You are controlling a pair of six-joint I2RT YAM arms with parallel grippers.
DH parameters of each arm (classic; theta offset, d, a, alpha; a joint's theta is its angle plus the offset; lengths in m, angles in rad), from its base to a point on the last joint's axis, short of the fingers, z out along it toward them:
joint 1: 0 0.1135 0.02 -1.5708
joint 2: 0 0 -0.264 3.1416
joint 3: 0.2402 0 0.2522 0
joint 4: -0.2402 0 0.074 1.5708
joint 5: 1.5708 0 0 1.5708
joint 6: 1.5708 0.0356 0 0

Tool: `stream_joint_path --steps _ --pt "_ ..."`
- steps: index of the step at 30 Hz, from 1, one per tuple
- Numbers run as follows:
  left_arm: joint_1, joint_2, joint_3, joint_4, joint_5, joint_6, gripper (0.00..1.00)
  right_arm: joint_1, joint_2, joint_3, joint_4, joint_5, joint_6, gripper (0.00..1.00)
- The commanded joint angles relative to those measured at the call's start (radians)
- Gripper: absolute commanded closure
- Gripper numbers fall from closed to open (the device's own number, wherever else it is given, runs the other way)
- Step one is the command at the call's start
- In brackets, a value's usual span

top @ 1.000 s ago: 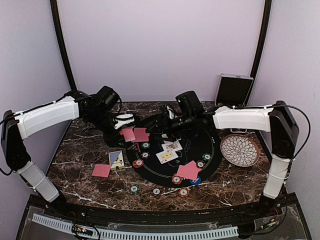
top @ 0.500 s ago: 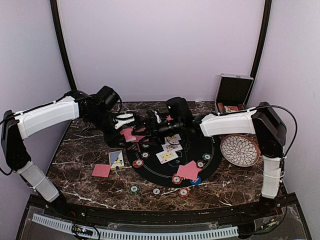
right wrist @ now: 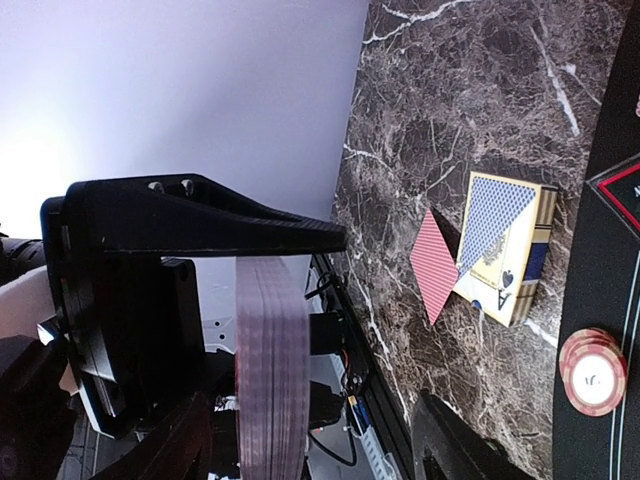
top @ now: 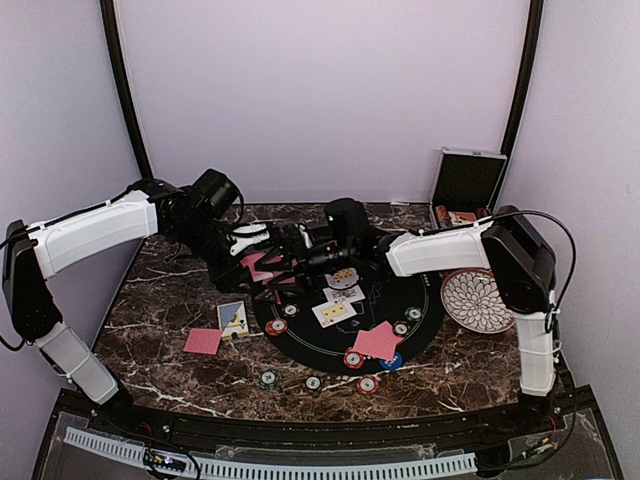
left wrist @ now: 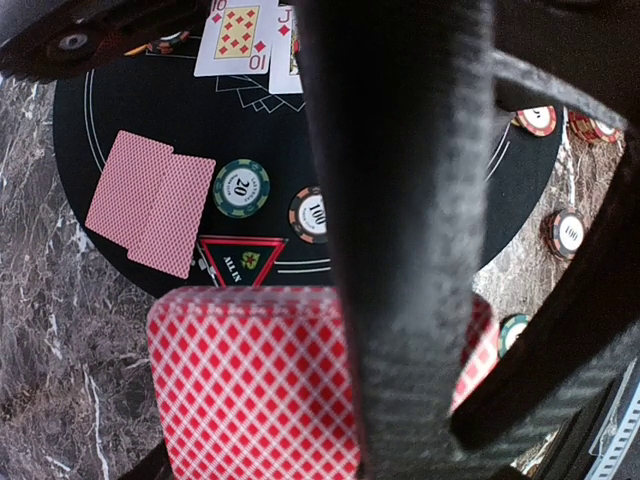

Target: Distribute texas hold em gaming equipment

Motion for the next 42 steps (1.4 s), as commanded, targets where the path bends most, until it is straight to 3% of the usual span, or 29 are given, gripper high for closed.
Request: stream_joint_path --steps 1,10,17,26,42 --pt "0.001 -0.008 0.032 -0.015 0.017 -0.001 1.0 0.019 0.043 0.069 0.1 -0.05 0.036 0.32" --pt "0.001 -0.01 0.025 -0.016 0.012 0.003 1.0 0.021 0.109 0.091 0.161 -0.081 0.089 0.33" --pt "0.001 -0.015 0.021 -0.015 0.008 0.004 1.0 0.001 0.103 0.1 -0.016 -0.031 -0.021 0.37" --pt "0.001 -0.024 0.017 -0.012 0.005 0.005 1.0 -0.026 0.032 -0.015 -0.034 -0.012 -0.051 0.41" --pt "0.001 -0.028 0.012 -0.012 -0.007 0.01 1.0 -0.037 -0.044 -0.047 -0.028 -0.007 -0.053 0.6"
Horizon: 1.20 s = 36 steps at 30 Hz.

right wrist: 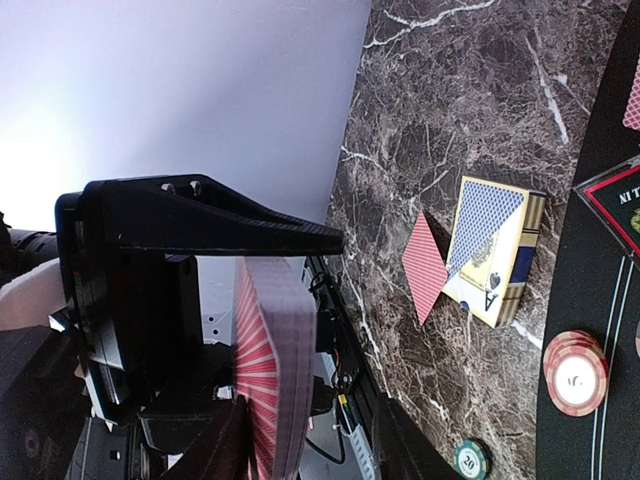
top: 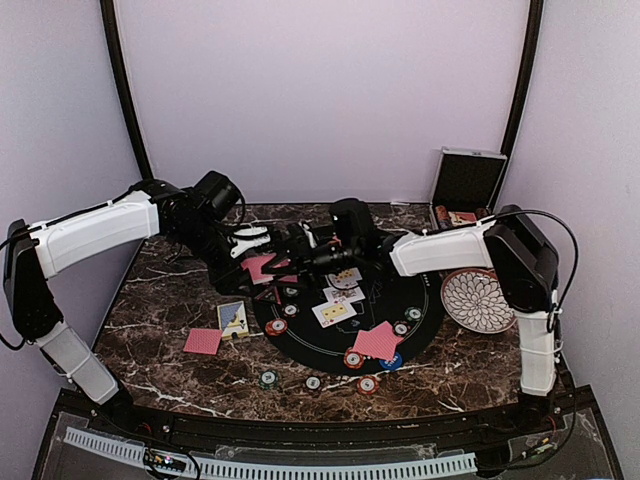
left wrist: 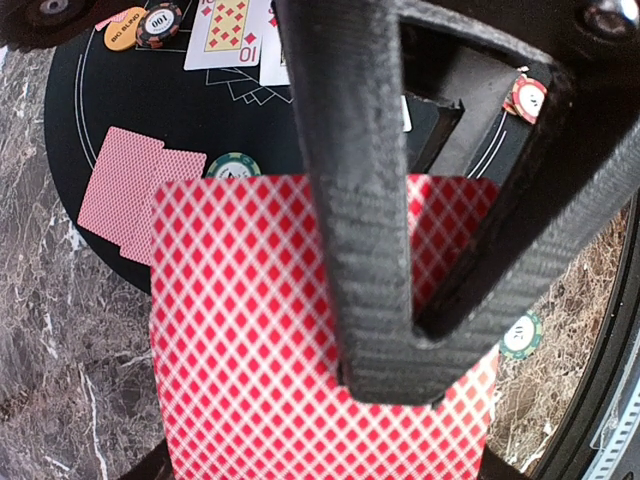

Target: Distribute texas hold em gaming equipment

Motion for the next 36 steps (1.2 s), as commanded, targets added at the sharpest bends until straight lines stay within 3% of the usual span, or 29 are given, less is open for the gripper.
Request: stream_joint_path --steps 1,8,18,31,36 --pt "0.003 -0.032 0.013 0.003 -0.001 0.009 1.0 -0.018 -0.041 -0.022 -0.064 0.013 -0.029 0.6" --pt "0.003 -0.029 0.013 0.004 -0.002 0.01 1.0 -0.034 -0.061 -0.039 -0.084 0.019 -0.04 0.62" --pt "0.002 -0.024 0.017 0.005 -0.003 0.01 1.0 -0.036 -0.105 -0.063 0.014 0.007 0.033 0.79" --pt "0.003 -0.02 0.019 0.002 -0.009 0.013 1.0 -0.051 -0.144 -0.1 0.012 0.017 0.034 0.99" --pt "0.003 -0.021 0.012 0.001 -0.017 0.016 1.0 -0.08 -0.185 -0.149 0.021 0.017 0.035 1.0"
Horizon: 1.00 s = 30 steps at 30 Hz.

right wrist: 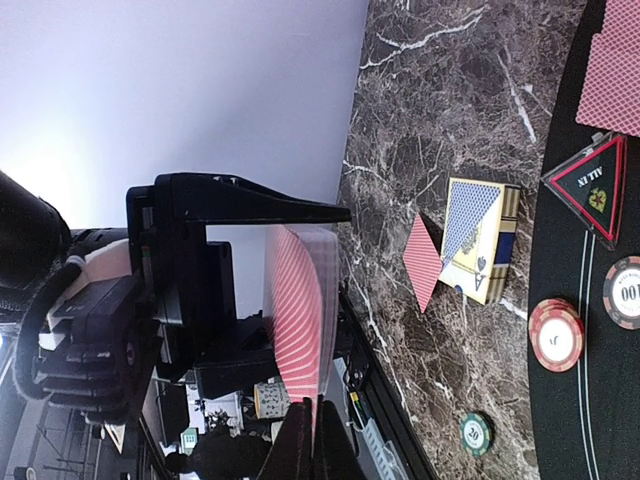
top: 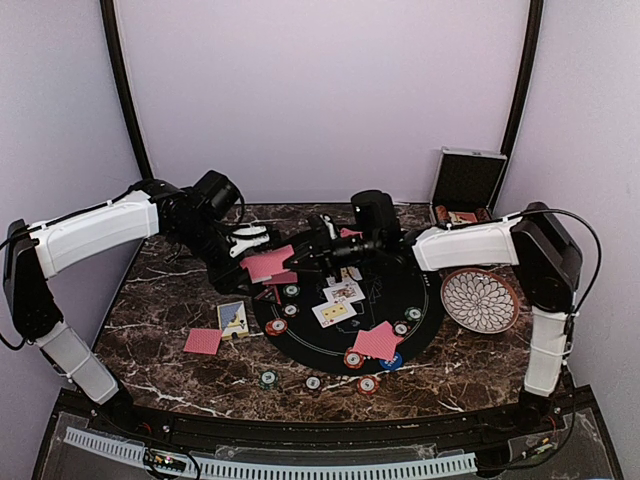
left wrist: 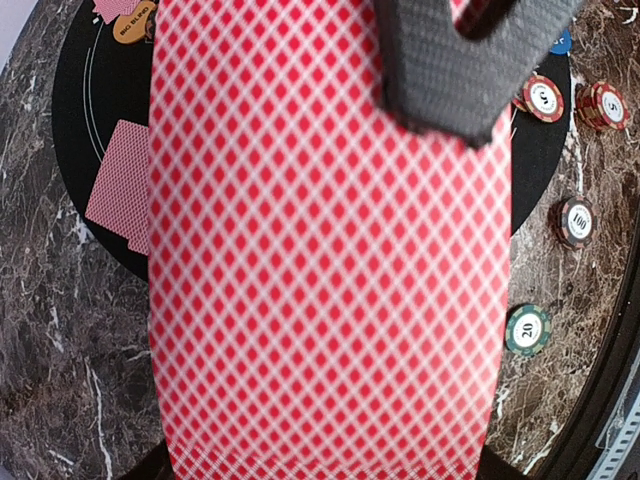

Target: Distribute texas hold em gaming equipment

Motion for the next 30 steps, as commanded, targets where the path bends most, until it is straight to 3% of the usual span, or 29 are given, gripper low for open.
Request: stream_joint_path --steps 1,13,23,30 --pt "0.003 -0.021 0.012 0.001 -0.001 0.016 1.0 -0.041 -0.072 -0.062 0.035 0.009 0.002 1.0" --pt "0.002 -0.017 0.018 0.0 -0.001 0.019 1.0 -0.27 -0.174 -0.267 -0.127 0.021 -0.17 1.0" --pt "0.002 -0.02 0.019 -0.005 -0.002 0.019 1.0 -0.398 -0.085 -0.221 -0.387 0.122 -0.404 1.0" --pt "0.003 -0.019 0.027 -0.01 0.003 0.017 1.0 -0.426 -0.021 -0.198 -0.424 0.136 -0.449 1.0"
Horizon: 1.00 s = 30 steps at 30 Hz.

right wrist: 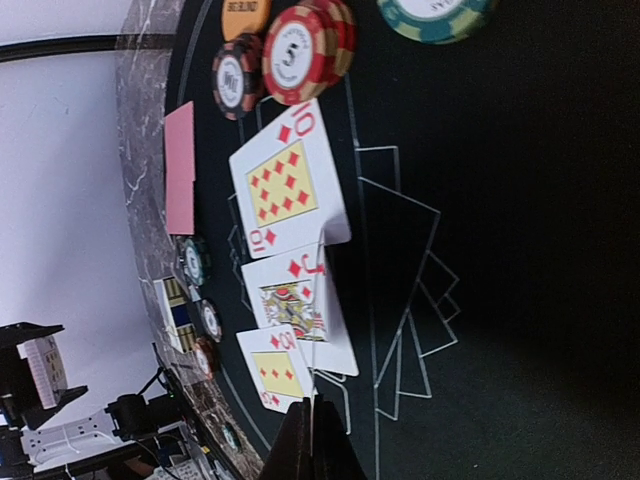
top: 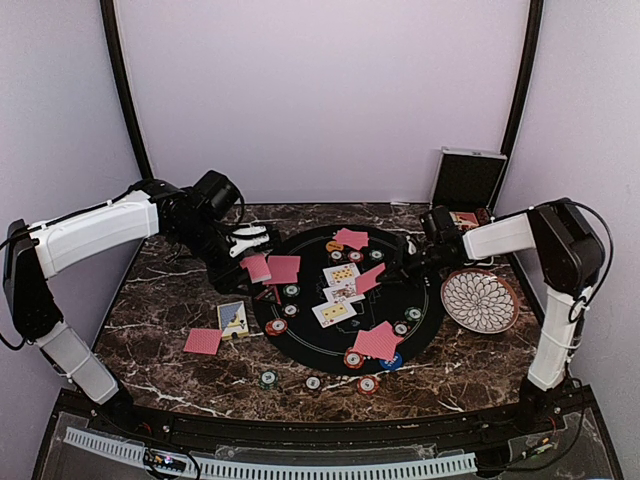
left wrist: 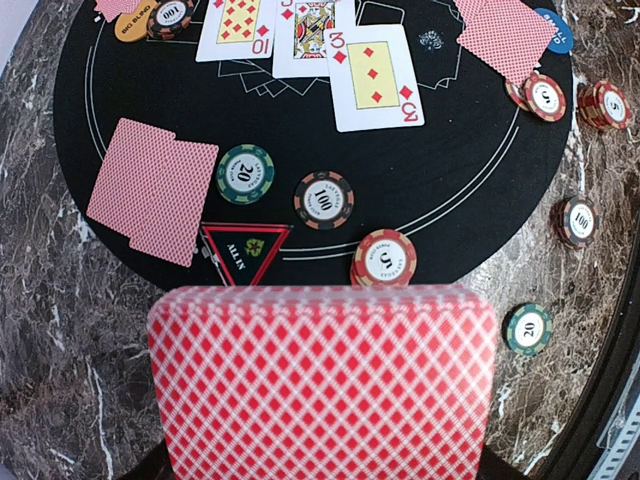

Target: Distribute texas hold em gaming equipment

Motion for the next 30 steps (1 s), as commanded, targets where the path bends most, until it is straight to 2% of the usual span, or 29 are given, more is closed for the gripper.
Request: stream_joint_path --steps 1,13,15,17,22,25,30 --pt "0.003 -0.017 0.027 -0.011 0.009 0.012 1.0 -0.017 0.046 0.042 -0.041 0.023 -0.06 1.0" --pt "0.002 -0.021 0.013 -0.008 0.006 0.016 1.0 -0.04 0.081 0.102 -0.126 0.066 -0.121 1.0" --pt "0.003 -0.019 0.014 -0.008 0.006 0.019 1.0 -0.04 0.09 0.106 -0.138 0.076 -0.132 0.97" --pt "0.004 -0.018 0.016 -0.008 0.007 0.019 1.0 -0.04 0.092 0.107 -0.15 0.081 -0.138 0.88" --pt "0.003 -0.016 0.02 -0.013 0.014 0.018 1.0 -0.04 0.057 0.109 -0.187 0.125 -0.153 0.56" --pt "0.003 -0.01 0.022 -0.016 0.017 0.018 1.0 -0.039 0.008 0.115 -0.197 0.151 -0.152 0.47" --pt "0.002 -0.002 0.036 -0.019 0.019 0.014 1.0 -0.008 -0.079 0.151 -0.212 0.193 -0.132 0.41"
